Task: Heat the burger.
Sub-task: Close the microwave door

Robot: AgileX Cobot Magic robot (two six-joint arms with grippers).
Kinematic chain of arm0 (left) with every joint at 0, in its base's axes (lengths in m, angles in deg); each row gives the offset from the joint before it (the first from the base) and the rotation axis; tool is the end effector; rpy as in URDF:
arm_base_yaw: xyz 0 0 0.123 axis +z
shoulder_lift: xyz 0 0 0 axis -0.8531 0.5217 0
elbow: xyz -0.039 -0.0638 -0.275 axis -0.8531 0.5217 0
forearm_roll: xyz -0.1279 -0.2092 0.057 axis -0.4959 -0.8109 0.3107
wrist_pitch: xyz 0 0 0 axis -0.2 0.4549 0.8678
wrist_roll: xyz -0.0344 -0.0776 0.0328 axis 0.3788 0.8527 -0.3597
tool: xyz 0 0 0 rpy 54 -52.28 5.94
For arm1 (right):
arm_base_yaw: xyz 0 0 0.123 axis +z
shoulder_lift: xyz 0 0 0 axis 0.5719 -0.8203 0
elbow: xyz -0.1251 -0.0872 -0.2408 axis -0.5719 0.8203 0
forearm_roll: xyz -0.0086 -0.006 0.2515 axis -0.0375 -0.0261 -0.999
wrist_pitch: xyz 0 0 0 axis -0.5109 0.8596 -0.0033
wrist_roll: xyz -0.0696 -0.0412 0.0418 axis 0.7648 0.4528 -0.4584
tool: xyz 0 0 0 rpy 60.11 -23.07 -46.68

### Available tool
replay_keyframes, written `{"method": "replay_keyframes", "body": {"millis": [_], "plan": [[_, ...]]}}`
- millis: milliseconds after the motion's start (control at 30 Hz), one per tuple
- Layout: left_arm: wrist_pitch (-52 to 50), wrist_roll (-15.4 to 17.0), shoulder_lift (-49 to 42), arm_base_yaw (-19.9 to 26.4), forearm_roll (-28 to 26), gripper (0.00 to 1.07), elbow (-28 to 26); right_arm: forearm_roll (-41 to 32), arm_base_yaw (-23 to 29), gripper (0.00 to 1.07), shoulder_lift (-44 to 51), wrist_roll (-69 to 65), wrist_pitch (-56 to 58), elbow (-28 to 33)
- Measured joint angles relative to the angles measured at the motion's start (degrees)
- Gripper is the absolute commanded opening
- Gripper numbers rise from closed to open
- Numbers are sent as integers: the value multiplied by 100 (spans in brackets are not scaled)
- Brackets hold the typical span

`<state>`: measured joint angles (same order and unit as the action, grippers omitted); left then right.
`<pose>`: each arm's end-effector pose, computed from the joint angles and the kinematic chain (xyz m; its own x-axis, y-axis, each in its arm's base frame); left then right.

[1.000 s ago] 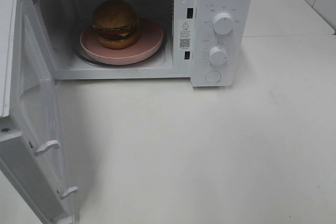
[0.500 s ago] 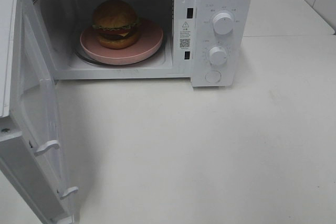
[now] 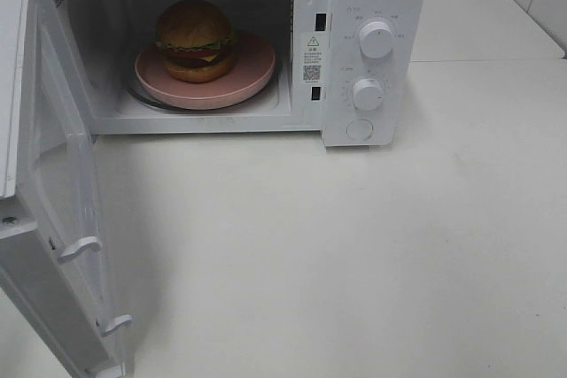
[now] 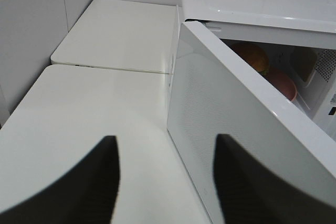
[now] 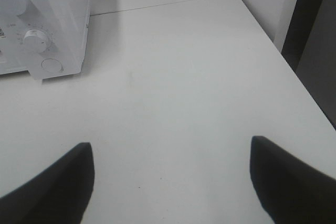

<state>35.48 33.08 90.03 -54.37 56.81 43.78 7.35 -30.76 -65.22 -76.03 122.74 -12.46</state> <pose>0.0241 -0.0081 0.3124 -0.2543 -0.0769 -0.9641 0.0172 0.9963 -0.0840 -0.0045 -0.0157 0.2870 -0.3676 0.0720 -0.9272 0.1215 0.9922 0.0289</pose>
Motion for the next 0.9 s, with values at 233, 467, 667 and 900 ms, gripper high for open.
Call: {"method": "replay_keyframes", "body": {"millis": [233, 467, 667, 900], "plan": [[-395, 0, 699, 0, -229, 0, 0, 0, 0, 76, 0, 0, 0, 0], [-1117, 0, 1249, 0, -74, 0, 34, 0, 0, 76, 0, 0, 0, 0], [-1902, -40, 1679, 0, -52, 0, 424, 0, 0, 76, 0, 0, 0, 0], [-4062, -441, 1879, 0, -52, 0, 1570, 0, 0, 76, 0, 0, 0, 0]]}}
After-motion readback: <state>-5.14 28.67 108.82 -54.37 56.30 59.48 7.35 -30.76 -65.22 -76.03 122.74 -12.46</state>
